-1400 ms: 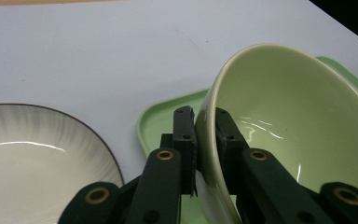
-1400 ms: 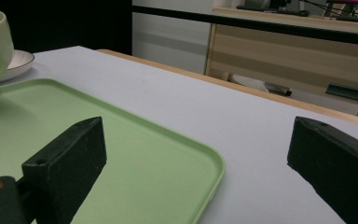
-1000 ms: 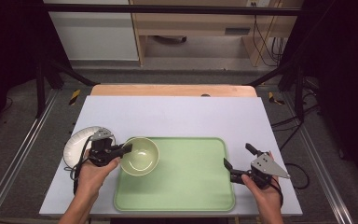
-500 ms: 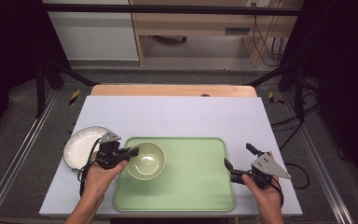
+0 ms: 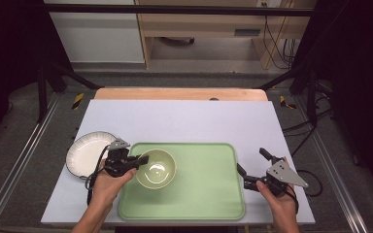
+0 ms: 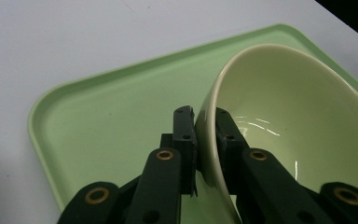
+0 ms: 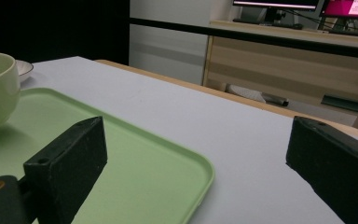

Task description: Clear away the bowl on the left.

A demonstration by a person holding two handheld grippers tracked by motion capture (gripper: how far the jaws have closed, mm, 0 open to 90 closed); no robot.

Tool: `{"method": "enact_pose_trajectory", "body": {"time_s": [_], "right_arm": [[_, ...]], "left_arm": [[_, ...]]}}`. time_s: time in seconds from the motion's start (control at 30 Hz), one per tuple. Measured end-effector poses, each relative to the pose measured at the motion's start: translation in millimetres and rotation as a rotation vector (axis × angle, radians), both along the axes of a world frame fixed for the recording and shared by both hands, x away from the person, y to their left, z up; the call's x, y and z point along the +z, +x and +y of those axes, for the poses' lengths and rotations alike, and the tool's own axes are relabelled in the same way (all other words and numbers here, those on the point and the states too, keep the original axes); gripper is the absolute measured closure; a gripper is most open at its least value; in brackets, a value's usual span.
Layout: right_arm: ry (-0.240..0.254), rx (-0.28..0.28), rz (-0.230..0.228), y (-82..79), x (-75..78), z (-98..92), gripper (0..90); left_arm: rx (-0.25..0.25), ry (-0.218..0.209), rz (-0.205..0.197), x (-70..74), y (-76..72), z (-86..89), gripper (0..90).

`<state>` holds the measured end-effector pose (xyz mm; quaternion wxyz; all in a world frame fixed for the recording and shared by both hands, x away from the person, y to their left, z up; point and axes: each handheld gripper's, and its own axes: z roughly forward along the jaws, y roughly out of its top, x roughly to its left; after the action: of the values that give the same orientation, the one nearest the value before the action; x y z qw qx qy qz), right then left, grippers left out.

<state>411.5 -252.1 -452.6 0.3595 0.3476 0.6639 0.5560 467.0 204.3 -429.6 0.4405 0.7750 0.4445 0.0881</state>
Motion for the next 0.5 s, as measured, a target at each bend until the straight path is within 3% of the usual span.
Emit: {"method": "enact_pose_trajectory", "body": {"time_s": [0.5], "right_arm": [[-0.021, 0.01, -0.006, 1.4, -2.9, -4.6, 5.8]], "left_arm": [[-0.017, -0.014, 0.017, -2.7, 1.5, -12.2, 81.7]]}}
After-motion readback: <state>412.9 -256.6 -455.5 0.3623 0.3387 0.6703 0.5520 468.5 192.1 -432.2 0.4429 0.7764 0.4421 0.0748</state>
